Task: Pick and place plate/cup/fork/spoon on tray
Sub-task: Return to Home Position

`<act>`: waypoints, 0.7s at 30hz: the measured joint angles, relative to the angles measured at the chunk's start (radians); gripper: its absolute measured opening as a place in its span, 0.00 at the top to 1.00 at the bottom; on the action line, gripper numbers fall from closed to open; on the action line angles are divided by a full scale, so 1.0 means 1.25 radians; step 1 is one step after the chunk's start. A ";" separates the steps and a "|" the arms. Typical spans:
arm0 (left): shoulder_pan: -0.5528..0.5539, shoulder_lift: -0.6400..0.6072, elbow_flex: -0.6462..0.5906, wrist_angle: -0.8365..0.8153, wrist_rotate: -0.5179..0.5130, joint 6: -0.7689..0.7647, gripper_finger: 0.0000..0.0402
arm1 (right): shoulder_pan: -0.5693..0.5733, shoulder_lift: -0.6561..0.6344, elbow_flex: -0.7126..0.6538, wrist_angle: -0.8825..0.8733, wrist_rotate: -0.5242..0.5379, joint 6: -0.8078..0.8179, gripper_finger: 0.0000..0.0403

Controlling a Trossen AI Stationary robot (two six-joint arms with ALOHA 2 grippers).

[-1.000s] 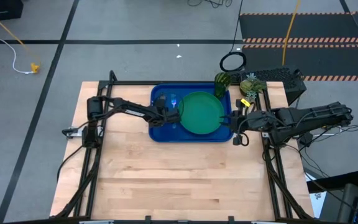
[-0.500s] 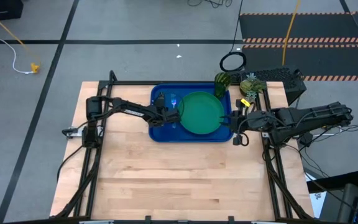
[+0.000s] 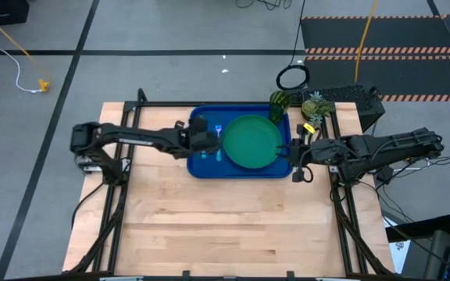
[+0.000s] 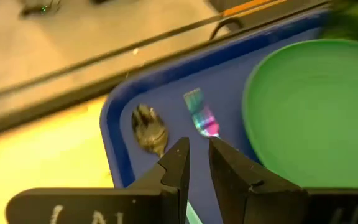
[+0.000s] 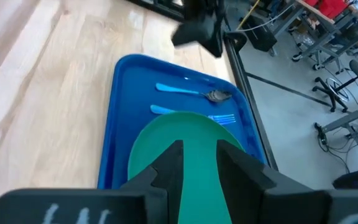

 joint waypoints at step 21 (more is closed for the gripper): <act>-0.271 -0.195 -0.027 -0.046 -0.042 0.286 0.84 | 0.079 -0.091 -0.183 0.221 -0.144 0.146 0.87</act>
